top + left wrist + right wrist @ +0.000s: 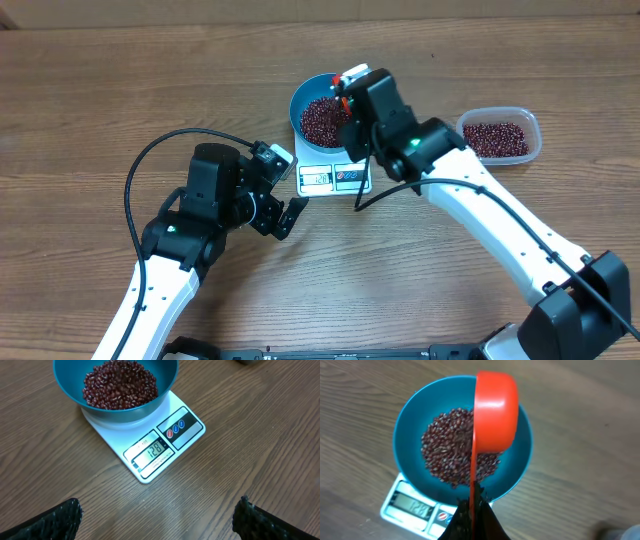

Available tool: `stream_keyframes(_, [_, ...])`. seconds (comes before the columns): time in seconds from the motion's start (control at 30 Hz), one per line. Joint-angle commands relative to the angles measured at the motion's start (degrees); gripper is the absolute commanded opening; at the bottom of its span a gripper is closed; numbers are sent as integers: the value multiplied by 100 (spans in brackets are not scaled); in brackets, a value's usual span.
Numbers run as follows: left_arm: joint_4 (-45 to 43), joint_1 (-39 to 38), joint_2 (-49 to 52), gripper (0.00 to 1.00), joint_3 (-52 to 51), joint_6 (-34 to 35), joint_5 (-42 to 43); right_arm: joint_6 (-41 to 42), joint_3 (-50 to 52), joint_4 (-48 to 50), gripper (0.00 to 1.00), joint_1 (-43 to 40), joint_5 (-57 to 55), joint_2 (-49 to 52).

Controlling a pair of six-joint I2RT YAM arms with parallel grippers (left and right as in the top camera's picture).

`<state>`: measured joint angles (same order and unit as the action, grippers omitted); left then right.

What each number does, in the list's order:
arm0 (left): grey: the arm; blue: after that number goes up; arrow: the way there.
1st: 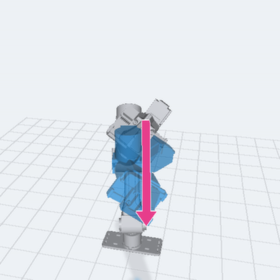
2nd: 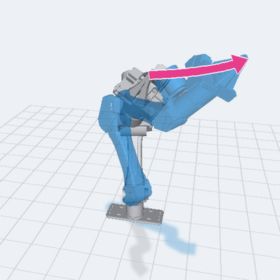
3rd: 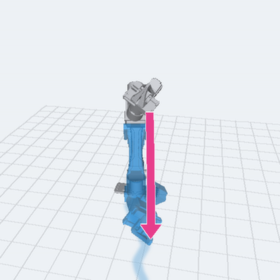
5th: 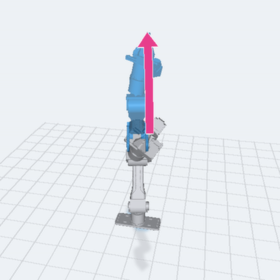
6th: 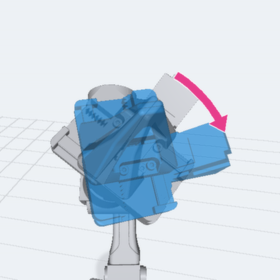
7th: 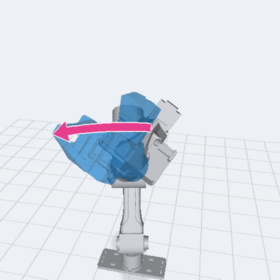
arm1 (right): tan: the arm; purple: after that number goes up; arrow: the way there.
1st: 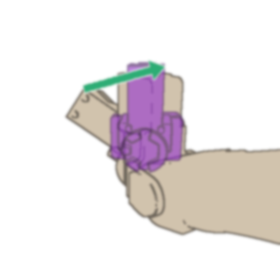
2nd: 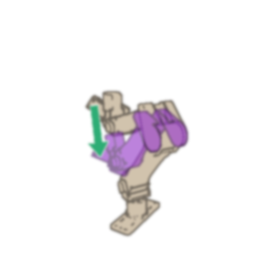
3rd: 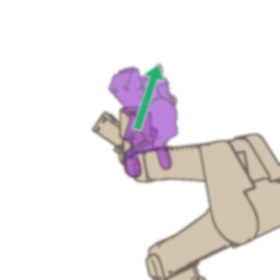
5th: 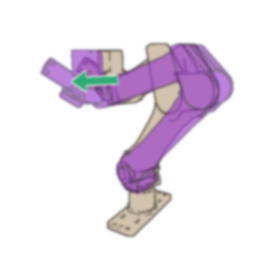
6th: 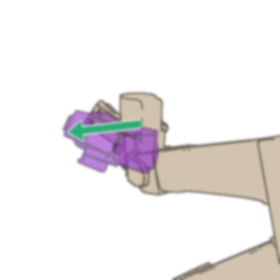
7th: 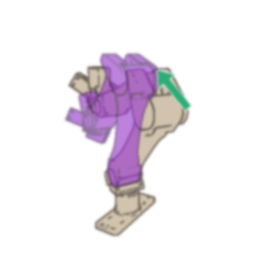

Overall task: Scoop item into bowl and weigh 150g on scale
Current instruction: 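Tilt the scoop with the right gripper to pour beans into the bowl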

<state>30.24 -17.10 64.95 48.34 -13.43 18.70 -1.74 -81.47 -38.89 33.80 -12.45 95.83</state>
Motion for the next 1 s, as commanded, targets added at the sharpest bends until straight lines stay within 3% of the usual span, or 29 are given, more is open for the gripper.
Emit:
stream_keyframes(0.0, [-7,31,31,99,-22,79,39,-181,-192,101,4,179,-997,-175])
stream_keyframes(0.5, [-9,31,31,99,-24,79,39,-151,-192,114,4,247,-1189,-175])
stream_keyframes(0.97, [-7,31,31,100,-24,79,39,85,-192,-15,4,-225,-275,-612])
